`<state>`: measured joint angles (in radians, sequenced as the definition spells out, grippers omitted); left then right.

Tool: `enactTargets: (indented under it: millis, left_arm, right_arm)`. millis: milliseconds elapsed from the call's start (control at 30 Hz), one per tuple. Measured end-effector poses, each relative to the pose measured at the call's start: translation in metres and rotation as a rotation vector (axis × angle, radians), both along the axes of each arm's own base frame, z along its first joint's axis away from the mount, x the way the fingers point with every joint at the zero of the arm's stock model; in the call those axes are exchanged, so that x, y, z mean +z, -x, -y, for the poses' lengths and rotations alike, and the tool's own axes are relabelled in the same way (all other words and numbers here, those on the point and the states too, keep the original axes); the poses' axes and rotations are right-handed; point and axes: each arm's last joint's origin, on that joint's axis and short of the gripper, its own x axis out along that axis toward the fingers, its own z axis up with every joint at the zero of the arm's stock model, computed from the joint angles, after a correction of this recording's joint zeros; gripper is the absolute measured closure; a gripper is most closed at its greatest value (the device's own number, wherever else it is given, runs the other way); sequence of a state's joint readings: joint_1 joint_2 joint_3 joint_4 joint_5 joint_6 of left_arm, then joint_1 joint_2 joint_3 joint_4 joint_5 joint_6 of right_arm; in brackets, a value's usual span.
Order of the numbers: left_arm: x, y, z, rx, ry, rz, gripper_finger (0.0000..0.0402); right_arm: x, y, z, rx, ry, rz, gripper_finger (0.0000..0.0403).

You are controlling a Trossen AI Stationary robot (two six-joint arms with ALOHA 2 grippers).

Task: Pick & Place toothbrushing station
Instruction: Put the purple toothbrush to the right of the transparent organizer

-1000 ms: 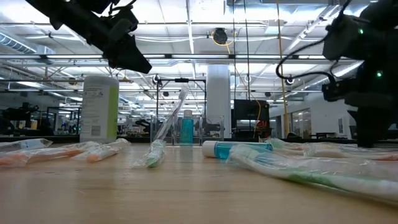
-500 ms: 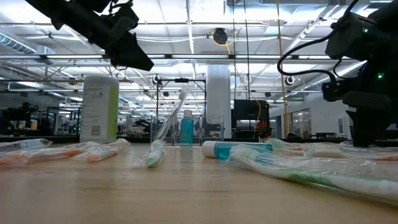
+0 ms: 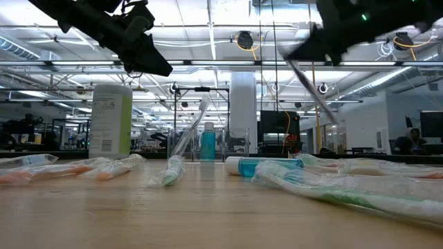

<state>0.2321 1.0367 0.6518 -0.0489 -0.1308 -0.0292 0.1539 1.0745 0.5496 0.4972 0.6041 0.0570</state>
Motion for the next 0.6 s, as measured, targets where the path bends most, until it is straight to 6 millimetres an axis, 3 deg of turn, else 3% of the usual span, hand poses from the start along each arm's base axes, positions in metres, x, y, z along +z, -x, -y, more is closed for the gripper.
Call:
enactTargets:
  millis: [133,267,600]
  left_arm:
    - [0.000,0.000,0.000,-0.006,-0.012,-0.006,0.0243]
    - [0.000,0.000,0.000,-0.014,-0.026,-0.010,0.0243]
    - [0.000,0.000,0.000,-0.015,-0.029,-0.011,0.0243]
  right_arm:
    - [0.016,-0.017,0.001,0.142,0.247,0.227,0.0386]
    - [0.006,-0.034,0.012,0.189,0.387,0.328,0.0389]
    - [-0.036,-0.086,0.073,0.047,0.291,0.342,0.0388]
